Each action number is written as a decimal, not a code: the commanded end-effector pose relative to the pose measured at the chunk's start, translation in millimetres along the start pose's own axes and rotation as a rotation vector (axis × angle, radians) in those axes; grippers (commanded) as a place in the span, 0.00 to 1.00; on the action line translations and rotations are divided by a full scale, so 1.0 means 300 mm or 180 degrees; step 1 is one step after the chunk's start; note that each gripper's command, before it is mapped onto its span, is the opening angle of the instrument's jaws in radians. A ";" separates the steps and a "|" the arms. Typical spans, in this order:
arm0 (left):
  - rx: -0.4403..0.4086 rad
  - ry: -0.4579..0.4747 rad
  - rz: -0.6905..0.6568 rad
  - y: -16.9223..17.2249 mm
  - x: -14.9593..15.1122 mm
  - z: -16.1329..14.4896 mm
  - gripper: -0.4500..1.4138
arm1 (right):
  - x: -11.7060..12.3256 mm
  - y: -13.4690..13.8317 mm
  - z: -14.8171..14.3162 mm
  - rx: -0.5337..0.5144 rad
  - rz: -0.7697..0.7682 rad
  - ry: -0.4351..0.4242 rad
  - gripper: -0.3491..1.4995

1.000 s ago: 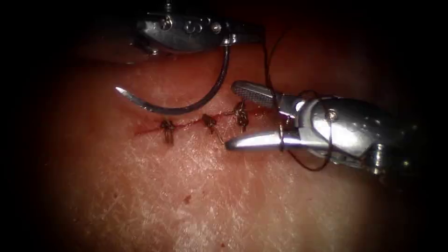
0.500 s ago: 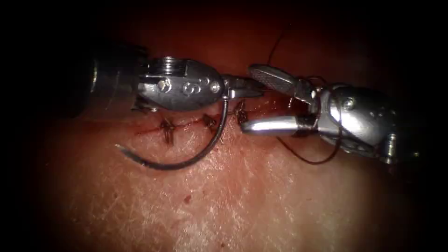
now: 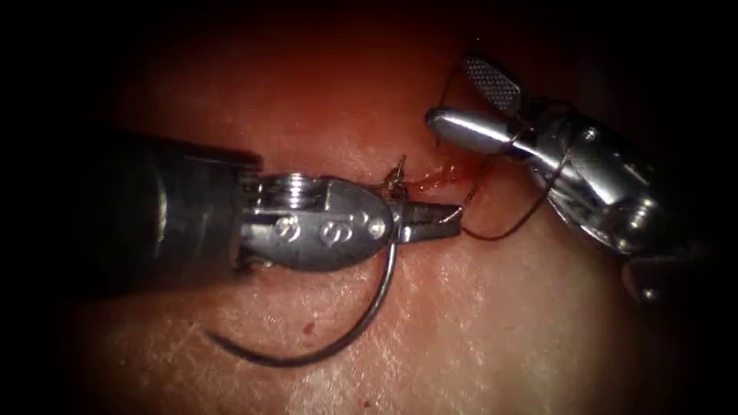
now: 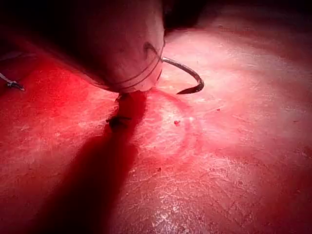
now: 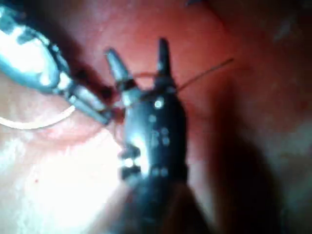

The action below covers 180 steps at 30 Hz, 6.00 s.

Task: Wound Closure

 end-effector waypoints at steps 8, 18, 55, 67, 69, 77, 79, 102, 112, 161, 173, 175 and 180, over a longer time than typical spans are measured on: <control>-0.0040 0.0015 0.0026 0.001 0.001 0.004 0.00 | -0.0126 0.0109 0.0058 -0.0154 0.0243 -0.0231 0.75; -0.0055 0.0010 0.0030 -0.001 0.001 0.006 0.00 | -0.0201 0.0194 0.0068 -0.0197 0.0397 -0.0360 0.75; -0.0050 -0.0045 -0.0099 -0.010 -0.012 0.007 0.00 | -0.0226 0.0249 0.0171 0.0190 0.0591 -0.0440 0.00; 0.0125 -0.0285 -0.0501 -0.034 -0.034 -0.018 0.00 | -0.0094 0.0046 0.0032 -0.0005 -0.0153 -0.0165 0.00; 0.0146 -0.0312 -0.0528 -0.037 -0.037 -0.020 0.00 | -0.0077 0.0017 0.0022 -0.0037 -0.0263 -0.0114 0.00; 0.0200 -0.0369 -0.0678 -0.058 -0.045 -0.021 0.00 | -0.0114 -0.0095 -0.0028 -0.0306 -0.0725 -0.0053 0.00; 0.0223 -0.0390 -0.0721 -0.066 -0.045 -0.021 0.00 | -0.0130 -0.0110 -0.0039 -0.0367 -0.0767 -0.0053 0.00; 0.0445 -0.0423 -0.0876 -0.111 -0.055 -0.011 0.00 | -0.0315 -0.0224 -0.0198 -0.0245 -0.1064 -0.0297 0.00; 0.0591 -0.0453 -0.0912 -0.128 -0.057 -0.008 0.00 | -0.0368 -0.0282 -0.0225 -0.0054 -0.1192 -0.0348 0.00; 0.1205 -0.0550 -0.0685 -0.163 -0.051 -0.004 0.00 | -0.0523 -0.0339 -0.0305 0.0254 -0.1701 -0.0764 0.00; 0.1055 -0.0383 -0.0649 -0.147 -0.045 -0.005 0.00 | -0.0434 -0.0327 -0.0297 0.0149 -0.1590 -0.0516 0.09; 0.1011 -0.0353 -0.0645 -0.143 -0.043 -0.007 0.00 | -0.0395 -0.0334 -0.0318 0.0254 -0.1519 -0.0503 0.33; 0.0859 -0.0262 -0.0637 -0.128 -0.037 -0.019 0.00 | -0.0293 -0.0355 -0.0390 0.0622 -0.1298 -0.0529 0.70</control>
